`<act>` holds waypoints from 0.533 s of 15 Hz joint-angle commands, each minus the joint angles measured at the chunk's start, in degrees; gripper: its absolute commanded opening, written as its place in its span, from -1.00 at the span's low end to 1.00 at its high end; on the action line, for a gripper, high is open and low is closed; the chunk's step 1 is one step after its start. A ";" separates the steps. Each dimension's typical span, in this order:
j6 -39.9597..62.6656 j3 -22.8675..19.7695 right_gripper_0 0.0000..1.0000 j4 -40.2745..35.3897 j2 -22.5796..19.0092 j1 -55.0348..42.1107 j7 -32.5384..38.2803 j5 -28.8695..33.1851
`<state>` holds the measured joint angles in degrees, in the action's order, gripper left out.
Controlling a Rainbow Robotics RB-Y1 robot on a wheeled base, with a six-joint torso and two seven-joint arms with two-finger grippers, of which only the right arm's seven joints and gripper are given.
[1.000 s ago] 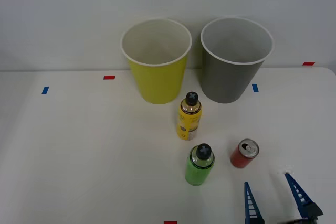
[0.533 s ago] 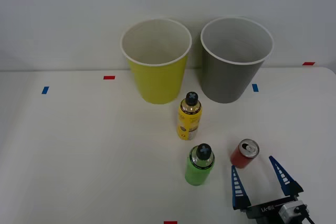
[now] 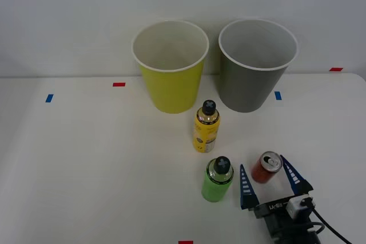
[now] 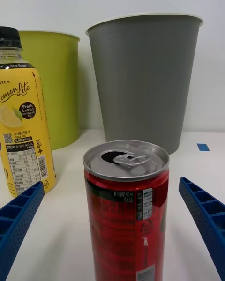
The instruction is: Put cans in the gray bin, plastic bottles in the light green bin
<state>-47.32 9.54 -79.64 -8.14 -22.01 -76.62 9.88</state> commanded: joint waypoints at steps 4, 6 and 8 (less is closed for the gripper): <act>0.56 0.04 1.00 0.01 -0.65 0.74 0.16 -0.30; 0.65 0.04 1.00 -0.08 -0.65 0.74 0.07 -0.65; 0.56 0.04 1.00 -0.08 -0.74 0.74 -0.02 -0.74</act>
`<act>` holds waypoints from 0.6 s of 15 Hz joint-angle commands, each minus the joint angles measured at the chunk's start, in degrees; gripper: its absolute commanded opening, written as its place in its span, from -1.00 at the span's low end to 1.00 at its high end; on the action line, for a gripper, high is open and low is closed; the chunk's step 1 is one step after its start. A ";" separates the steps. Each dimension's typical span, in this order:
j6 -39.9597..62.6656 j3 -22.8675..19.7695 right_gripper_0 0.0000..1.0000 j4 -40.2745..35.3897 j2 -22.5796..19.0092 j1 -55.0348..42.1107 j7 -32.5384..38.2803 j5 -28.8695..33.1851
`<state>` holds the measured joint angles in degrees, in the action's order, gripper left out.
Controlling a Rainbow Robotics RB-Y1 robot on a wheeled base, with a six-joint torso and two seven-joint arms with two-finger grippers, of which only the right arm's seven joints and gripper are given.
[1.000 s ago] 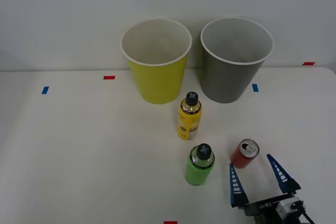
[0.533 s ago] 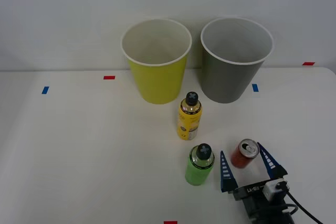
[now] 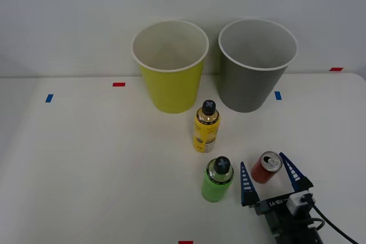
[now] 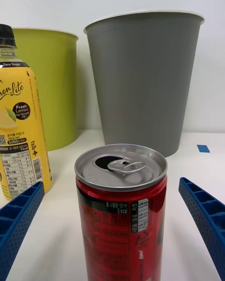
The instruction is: Put cans in the gray bin, plastic bottles in the light green bin
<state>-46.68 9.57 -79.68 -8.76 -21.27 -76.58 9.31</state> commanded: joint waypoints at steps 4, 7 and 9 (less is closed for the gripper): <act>-0.07 0.45 1.00 -0.04 -0.02 0.53 -0.06 -1.40; -0.07 0.45 1.00 -0.04 -0.11 0.88 -0.06 -1.48; -0.07 0.62 1.00 -0.04 0.77 1.14 -0.06 -1.48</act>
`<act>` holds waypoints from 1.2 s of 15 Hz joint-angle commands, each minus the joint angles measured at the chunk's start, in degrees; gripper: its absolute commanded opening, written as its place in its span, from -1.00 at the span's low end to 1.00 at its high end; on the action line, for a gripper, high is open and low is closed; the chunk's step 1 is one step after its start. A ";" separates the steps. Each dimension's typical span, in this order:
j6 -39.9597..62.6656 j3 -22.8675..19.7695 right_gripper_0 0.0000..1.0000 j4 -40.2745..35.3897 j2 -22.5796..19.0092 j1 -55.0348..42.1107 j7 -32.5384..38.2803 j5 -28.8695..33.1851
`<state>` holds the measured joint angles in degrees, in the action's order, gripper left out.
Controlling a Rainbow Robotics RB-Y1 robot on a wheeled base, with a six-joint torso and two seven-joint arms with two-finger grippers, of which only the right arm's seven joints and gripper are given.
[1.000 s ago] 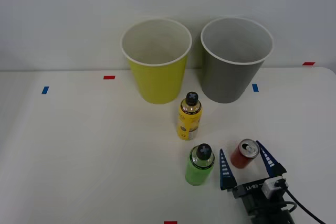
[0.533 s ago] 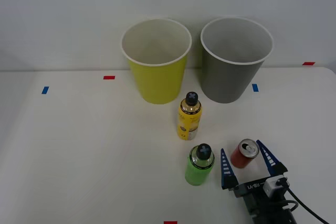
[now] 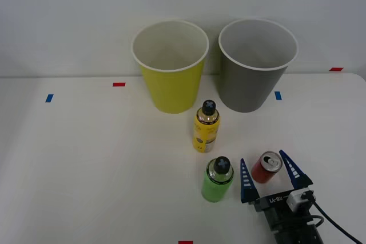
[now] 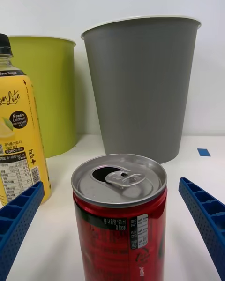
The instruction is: Put cans in the gray bin, plastic bottles in the light green bin
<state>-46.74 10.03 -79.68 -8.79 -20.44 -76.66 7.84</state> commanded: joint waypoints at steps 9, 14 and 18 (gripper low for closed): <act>1.03 0.16 1.00 -0.03 2.37 0.93 -1.39 -0.63; 1.03 0.16 1.00 -0.03 2.99 0.93 -2.88 -1.33; 1.03 -0.28 0.20 -0.03 2.90 0.84 -4.55 -1.51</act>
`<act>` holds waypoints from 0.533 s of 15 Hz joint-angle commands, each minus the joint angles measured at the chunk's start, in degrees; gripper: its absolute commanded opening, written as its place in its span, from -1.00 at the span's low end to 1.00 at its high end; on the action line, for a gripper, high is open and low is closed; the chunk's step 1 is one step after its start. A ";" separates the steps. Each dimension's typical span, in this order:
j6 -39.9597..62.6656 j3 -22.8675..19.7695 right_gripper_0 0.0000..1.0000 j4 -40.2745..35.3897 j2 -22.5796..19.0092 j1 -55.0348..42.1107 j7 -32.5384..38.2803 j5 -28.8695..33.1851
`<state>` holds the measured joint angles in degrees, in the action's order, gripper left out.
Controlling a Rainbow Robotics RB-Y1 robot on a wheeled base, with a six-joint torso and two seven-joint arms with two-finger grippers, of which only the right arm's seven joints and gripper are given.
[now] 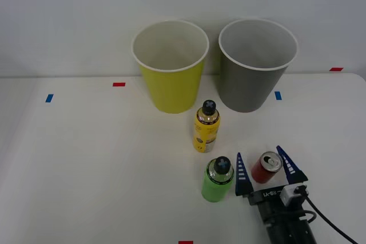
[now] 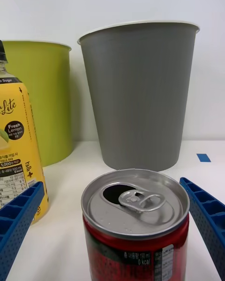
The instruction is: Put cans in the gray bin, plastic bottles in the light green bin
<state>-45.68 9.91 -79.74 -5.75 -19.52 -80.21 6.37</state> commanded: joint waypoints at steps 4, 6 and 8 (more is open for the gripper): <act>-0.02 -0.15 -0.94 -0.15 -1.10 -0.08 -2.41 -0.74; -0.02 0.11 -0.95 -0.50 -1.19 -0.26 -2.67 -0.83; -0.02 0.20 -0.95 -0.50 -1.28 -0.35 -2.94 -1.09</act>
<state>-45.69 10.05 -80.21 -6.99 -19.81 -83.00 5.36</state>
